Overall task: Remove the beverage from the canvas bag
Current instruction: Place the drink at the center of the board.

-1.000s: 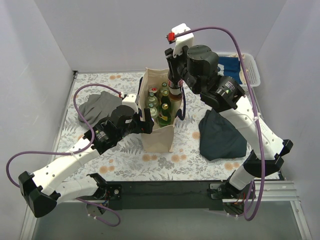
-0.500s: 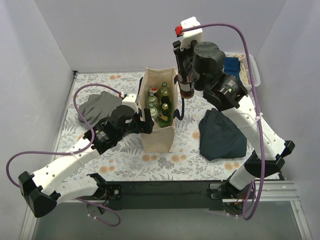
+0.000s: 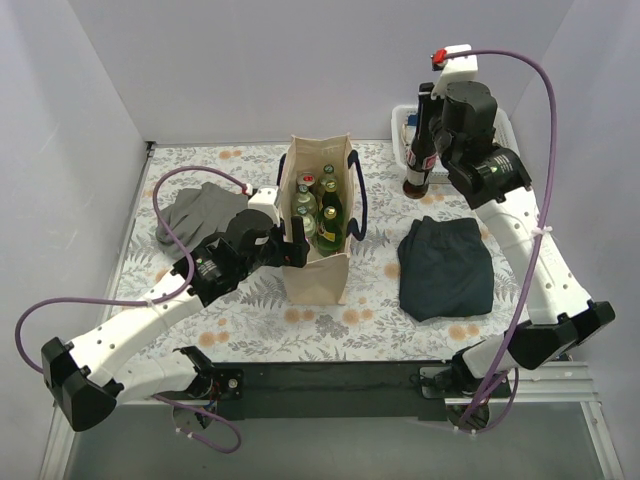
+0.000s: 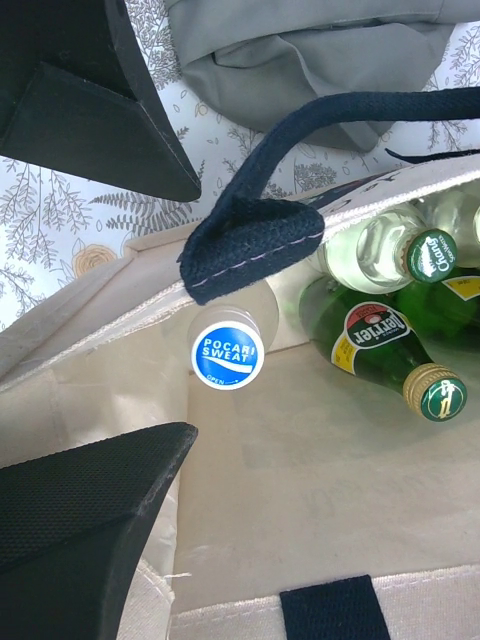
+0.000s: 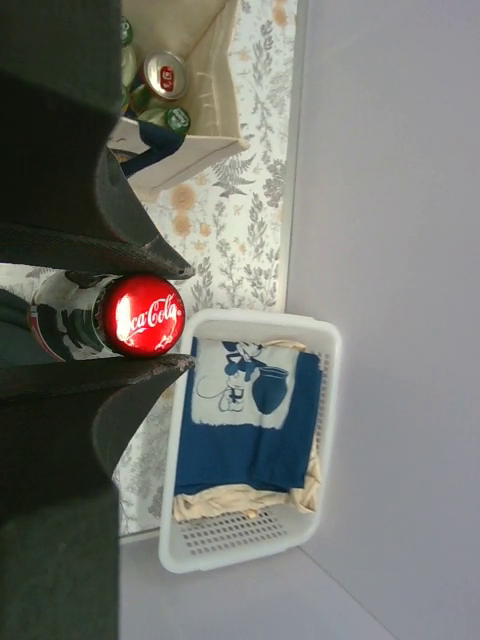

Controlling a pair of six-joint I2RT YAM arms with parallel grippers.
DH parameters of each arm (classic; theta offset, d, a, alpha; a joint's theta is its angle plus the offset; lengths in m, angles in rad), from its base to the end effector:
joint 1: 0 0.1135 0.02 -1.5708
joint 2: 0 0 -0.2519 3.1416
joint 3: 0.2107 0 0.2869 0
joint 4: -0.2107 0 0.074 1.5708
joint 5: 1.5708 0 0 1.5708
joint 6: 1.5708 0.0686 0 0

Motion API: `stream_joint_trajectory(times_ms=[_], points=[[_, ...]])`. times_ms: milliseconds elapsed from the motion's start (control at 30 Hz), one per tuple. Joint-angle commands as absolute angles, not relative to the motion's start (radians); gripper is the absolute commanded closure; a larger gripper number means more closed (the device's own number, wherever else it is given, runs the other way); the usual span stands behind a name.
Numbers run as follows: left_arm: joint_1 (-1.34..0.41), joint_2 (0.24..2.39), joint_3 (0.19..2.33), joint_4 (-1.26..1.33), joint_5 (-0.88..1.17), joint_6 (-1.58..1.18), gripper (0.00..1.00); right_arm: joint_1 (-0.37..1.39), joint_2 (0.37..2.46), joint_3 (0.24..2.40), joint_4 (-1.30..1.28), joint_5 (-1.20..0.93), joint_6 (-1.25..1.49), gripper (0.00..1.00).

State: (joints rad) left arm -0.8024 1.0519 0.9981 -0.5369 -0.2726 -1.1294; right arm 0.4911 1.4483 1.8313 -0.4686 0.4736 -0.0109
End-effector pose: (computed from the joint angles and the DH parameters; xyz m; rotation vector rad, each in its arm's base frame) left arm 0.2182 -0.1991 0.2991 -0.5285 2.1926 -0.8116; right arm 0.3336 0.1429 0.5125 -0.0544 1.6461 -0.0260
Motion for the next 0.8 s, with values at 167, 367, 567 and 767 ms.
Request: stream_joint_trajectory(times_ms=[167,367,567,767], points=[[-0.805,1.04,1.023,-0.528,-0.281,-1.109,0.08,0.368,1.396,1.623,-0.157,0.295,0.123,0.99],[-0.805,1.031,1.023,-0.528,-0.288,-1.111,0.08,0.367,1.425,1.49,-0.014,0.255,0.126,0.99],[-0.805,1.028,1.025,-0.529,-0.293,-1.109,0.08,0.367,1.453,1.421,0.112,0.209,0.12,0.99],[-0.805,1.032,1.026,-0.529,-0.293,-1.109,0.08,0.368,1.493,1.37,0.228,0.155,0.115,0.99]])
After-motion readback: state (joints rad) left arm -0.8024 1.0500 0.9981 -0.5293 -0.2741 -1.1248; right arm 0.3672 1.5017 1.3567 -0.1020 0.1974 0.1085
